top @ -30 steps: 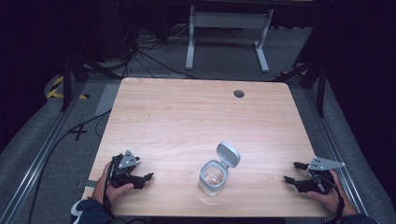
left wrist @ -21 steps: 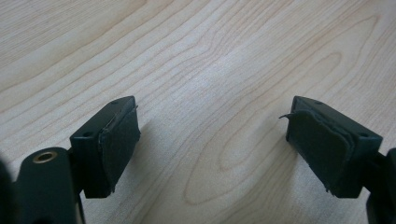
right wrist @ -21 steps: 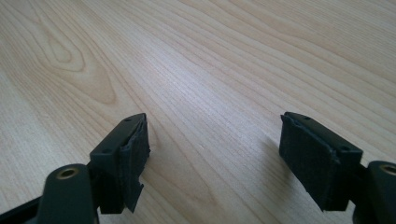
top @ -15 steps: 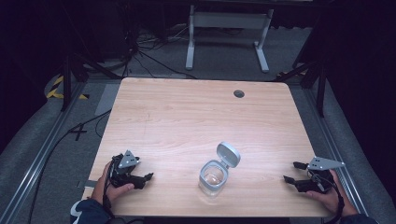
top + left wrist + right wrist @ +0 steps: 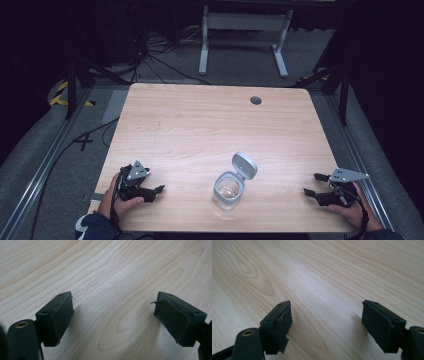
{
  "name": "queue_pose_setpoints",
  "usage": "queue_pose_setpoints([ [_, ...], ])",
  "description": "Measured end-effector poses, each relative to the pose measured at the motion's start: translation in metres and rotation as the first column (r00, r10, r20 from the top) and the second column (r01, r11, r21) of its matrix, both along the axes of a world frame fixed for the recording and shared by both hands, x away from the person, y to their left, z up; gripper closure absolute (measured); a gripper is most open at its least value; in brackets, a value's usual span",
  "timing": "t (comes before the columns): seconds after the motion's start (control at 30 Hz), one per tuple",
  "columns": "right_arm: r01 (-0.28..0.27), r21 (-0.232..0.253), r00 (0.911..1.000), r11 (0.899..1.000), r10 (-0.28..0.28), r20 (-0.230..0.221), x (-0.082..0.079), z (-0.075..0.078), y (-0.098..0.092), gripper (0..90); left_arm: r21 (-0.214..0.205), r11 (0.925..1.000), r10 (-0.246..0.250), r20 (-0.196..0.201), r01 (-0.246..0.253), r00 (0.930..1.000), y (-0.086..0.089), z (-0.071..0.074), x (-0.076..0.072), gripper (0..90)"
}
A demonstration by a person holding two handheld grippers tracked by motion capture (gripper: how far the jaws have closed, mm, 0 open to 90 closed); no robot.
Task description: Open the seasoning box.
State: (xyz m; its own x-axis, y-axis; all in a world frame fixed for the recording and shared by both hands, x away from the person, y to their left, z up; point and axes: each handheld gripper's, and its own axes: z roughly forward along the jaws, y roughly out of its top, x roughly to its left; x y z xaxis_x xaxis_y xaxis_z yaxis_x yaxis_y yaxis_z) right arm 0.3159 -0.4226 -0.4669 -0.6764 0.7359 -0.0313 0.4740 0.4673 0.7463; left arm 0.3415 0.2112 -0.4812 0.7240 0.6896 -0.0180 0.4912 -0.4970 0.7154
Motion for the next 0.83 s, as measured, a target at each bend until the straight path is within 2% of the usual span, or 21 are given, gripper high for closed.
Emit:
queue_pose_setpoints([
  [0.37, -0.001, -0.001, 1.0, 1.0, 0.001, 0.001, 0.0, 0.0, 0.0, 24.0, 0.006, 1.0, 0.001, -0.006, -0.001, 1.0, -0.0002, 0.0005, 0.0, 15.8],
  [0.5, 0.0, -0.001, 1.0, 1.0, 0.0, 0.0, 0.0, 0.0001, 0.0, 24.0, 0.003, 1.0, -0.002, 0.005, 0.002, 1.0, -0.0001, -0.0001, 0.0009, 15.3],
  [0.63, 0.0, -0.002, 1.0, 1.0, 0.0, 0.0, -0.0001, 0.0001, -0.0001, 24.0, 0.003, 0.9998, 0.021, -0.003, -0.021, 0.9998, -0.0011, -0.0005, 0.0017, 12.8],
  [0.83, -0.001, -0.001, 1.0, 1.0, 0.001, -0.001, -0.0006, 0.0001, -0.0005, 24.0, 0.017, 0.9995, 0.028, -0.01, -0.028, 0.9995, -0.0008, 0.0003, 0.0022, 10.1],
])
